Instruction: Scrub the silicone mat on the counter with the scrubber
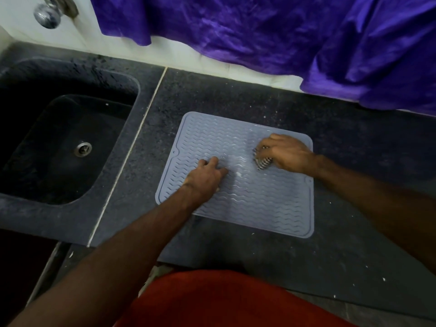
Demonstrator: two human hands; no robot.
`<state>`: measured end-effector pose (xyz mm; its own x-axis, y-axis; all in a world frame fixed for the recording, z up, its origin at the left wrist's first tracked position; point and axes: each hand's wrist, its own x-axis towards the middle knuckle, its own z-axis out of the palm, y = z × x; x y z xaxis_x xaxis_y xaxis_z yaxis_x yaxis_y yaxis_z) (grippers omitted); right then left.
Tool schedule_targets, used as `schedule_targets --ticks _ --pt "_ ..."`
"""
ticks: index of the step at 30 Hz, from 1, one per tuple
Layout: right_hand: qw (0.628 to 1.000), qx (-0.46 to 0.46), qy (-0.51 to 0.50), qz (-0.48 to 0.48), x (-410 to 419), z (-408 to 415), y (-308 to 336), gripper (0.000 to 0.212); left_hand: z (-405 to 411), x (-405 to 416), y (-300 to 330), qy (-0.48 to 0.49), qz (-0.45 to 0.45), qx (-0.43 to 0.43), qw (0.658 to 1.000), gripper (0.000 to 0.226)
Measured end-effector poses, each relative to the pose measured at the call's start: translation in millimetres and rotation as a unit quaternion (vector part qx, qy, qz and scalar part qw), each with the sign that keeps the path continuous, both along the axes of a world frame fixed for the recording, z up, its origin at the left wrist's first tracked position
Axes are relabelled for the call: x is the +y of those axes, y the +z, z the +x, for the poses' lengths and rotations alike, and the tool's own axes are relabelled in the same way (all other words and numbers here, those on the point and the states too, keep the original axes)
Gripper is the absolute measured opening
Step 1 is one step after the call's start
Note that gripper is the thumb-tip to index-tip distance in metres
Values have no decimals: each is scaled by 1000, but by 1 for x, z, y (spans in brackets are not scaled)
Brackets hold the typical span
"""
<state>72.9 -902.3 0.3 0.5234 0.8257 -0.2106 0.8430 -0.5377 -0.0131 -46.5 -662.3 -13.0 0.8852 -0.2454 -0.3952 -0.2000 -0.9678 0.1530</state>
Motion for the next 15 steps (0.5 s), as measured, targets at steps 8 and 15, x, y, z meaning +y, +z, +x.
schedule_targets --ticks 8,15 --pt "999 -34 12 15 62 -8 -14 47 0 -2 2 3 3 -8 1000 56" --pt "999 -24 20 -32 -14 5 1 48 -1 -2 2 6 0 -3 1000 58"
